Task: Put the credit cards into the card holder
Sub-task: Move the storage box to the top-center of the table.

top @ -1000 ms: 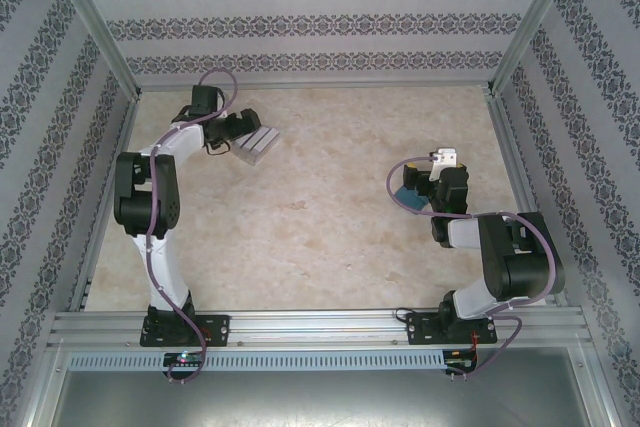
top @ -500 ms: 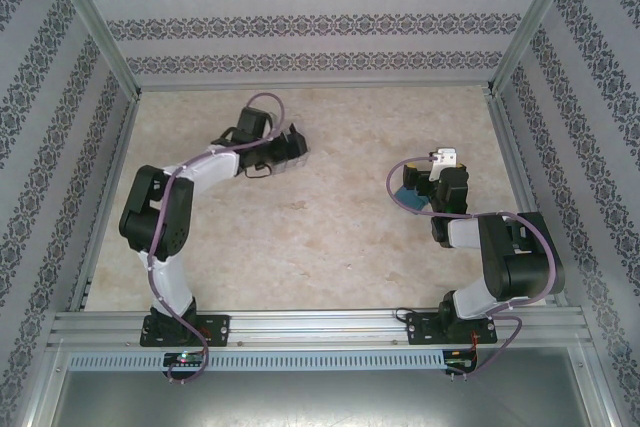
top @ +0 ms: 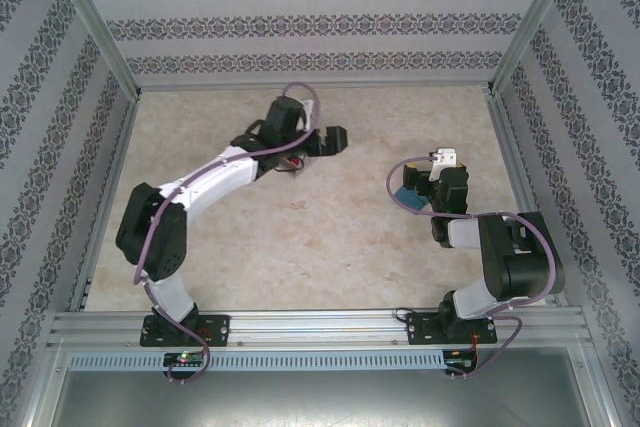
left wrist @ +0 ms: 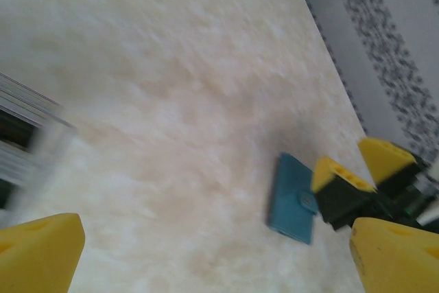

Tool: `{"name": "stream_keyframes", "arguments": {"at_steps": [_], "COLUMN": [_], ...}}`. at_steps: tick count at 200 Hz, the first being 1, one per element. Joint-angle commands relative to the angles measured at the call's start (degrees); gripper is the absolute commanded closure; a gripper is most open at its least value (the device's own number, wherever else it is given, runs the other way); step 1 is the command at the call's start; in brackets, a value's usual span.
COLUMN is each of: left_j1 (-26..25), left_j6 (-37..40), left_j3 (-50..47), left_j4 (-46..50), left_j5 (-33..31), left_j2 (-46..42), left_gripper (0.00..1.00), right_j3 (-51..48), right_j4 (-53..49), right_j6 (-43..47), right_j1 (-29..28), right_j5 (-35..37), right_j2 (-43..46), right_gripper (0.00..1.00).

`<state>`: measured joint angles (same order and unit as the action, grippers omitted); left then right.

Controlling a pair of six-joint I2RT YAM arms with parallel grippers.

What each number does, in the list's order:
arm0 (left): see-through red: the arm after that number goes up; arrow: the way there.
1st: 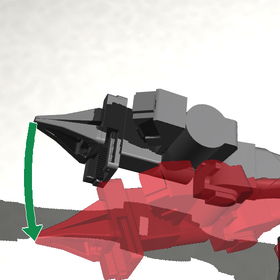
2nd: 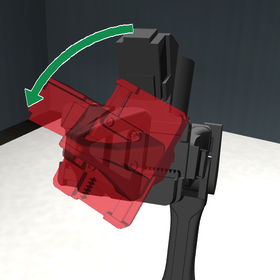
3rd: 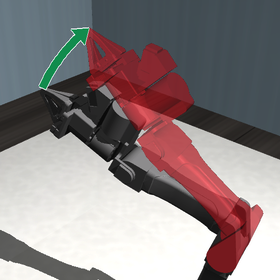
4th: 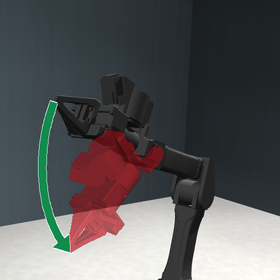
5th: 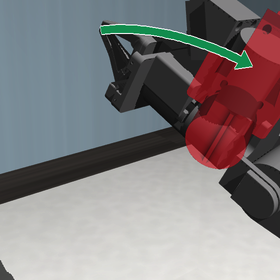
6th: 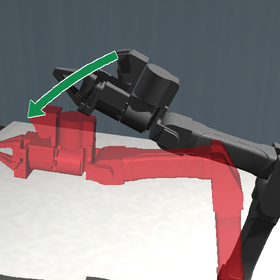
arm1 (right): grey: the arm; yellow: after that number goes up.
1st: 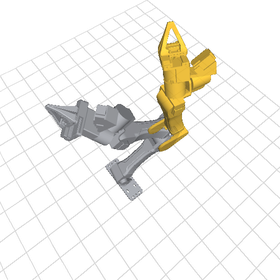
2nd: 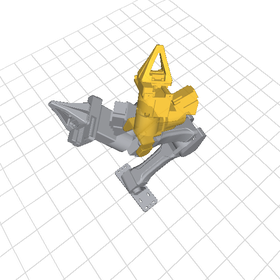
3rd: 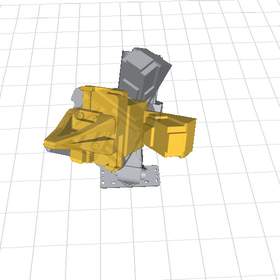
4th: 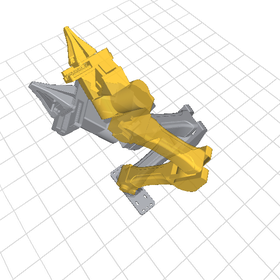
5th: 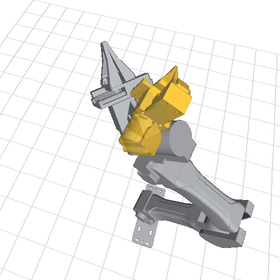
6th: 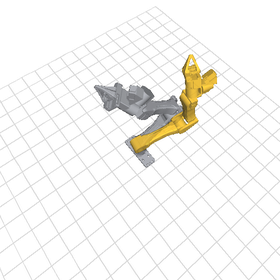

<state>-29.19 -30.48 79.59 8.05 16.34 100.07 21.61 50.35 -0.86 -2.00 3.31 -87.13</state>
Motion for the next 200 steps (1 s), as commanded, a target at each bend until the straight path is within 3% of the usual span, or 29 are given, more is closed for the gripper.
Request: {"name": "stream_keyframes", "arguments": {"at_steps": [1,17,55,79,109,141,200], "left_j1": [6.86,11.37,15.72,15.67,15.68,15.14,9.19], "left_j6": [7.54,7.59,11.60,13.84,11.73,5.16,2.23], "left_j3": [-0.48,-1.64,2.42,6.91,5.20,-1.20,-6.71], "left_j4": [4.33,-0.95,-2.39,-0.58,-4.13,-14.54,-20.63], "left_j5": [-2.55,4.38,6.46,6.40,6.70,13.26,13.02], "left_j2": [-0.41,1.84,9.84,16.10,19.23,18.15,14.32], "left_gripper": [0.00,0.00,0.00,0.00,0.00,0.00,0.00], "right_j3": [0.45,0.41,0.10,0.10,0.27,0.45,0.45], "right_j4": [0.45,0.53,0.98,0.94,0.76,0.54,0.54], "right_j6": [0.43,0.51,1.20,1.10,0.98,0.79,0.83], "right_j1": [0.02,0.06,-0.10,-0.11,-0.14,-0.02,-0.02], "right_j5": [-1.15,-1.15,-2.53,-2.49,-2.43,-2.14,-2.04], "right_j2": [0.94,0.96,1.11,1.11,1.00,0.97,0.94], "right_gripper": [0.02,0.02,0.02,0.02,0.02,0.02,0.02]}}
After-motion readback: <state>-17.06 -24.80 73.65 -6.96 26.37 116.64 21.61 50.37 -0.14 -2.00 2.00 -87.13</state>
